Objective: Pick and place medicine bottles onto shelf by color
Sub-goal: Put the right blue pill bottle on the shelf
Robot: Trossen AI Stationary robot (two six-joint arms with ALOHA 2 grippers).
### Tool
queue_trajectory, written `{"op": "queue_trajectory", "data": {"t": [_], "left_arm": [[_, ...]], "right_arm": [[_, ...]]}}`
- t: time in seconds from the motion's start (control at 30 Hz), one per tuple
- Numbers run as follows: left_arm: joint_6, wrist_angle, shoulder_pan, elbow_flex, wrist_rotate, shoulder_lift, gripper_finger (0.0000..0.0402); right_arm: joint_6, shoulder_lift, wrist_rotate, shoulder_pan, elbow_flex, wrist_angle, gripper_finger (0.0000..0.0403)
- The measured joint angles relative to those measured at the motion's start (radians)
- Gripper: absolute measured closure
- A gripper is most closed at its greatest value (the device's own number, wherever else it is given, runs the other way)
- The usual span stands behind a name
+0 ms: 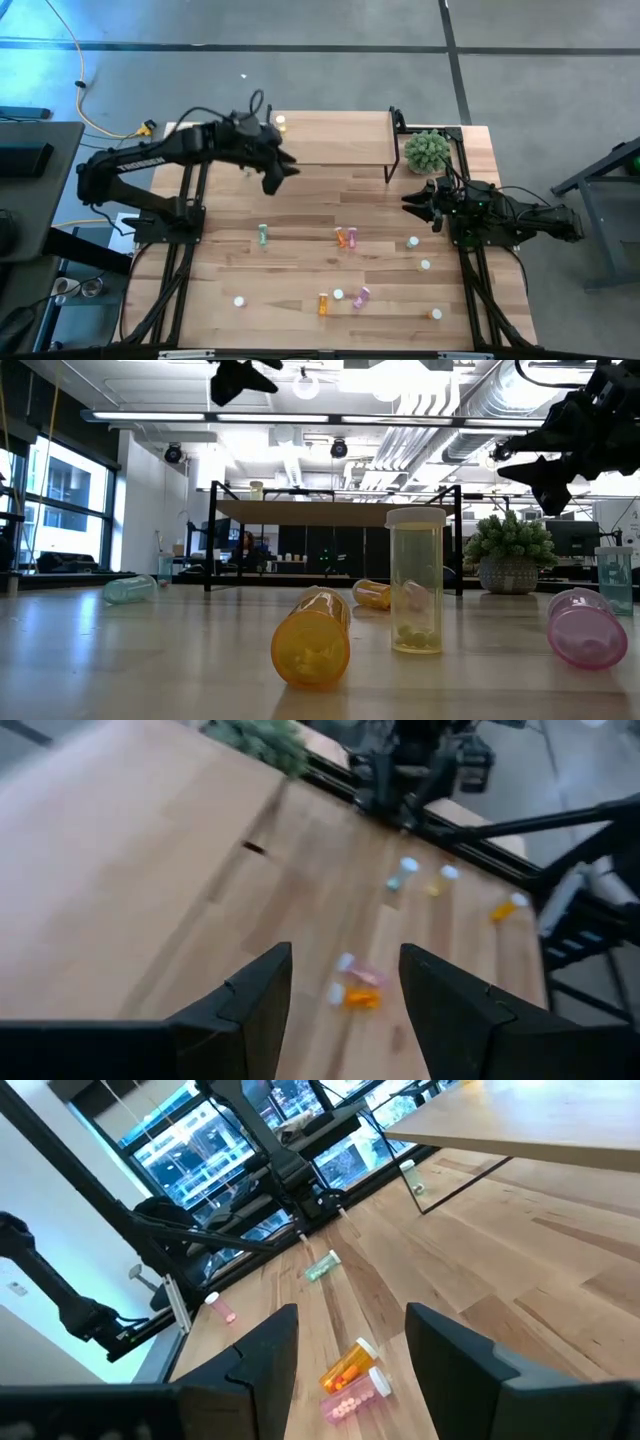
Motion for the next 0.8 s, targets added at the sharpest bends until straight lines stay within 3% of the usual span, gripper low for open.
{"op": "queue_trajectory", "data": {"t": [0.2, 0.33, 0.57, 0.8], "left_arm": [[-0.147, 0.159, -0.133, -0.112, -0.119, -0.006, 0.0227], [-0.207, 0.222, -0.225, -0.134, -0.216, -0.006, 0.0227], [-0.329, 0.192, -0.389, -0.136, -0.499, 0.002, 0.0227], [-0.459, 0.043, -0.511, -0.136, -0.700, 0.002, 0.0227]], "right_arm": [[0.174, 0.000, 0.004, -0.001, 0.000, 0.039, 0.0226], [0.172, 0.000, 0.007, -0.003, 0.000, 0.039, 0.0226], [0.186, 0.000, 0.010, -0.003, 0.000, 0.040, 0.0226], [0.183, 0.000, -0.025, -0.003, 0.000, 0.078, 0.0226]]}}
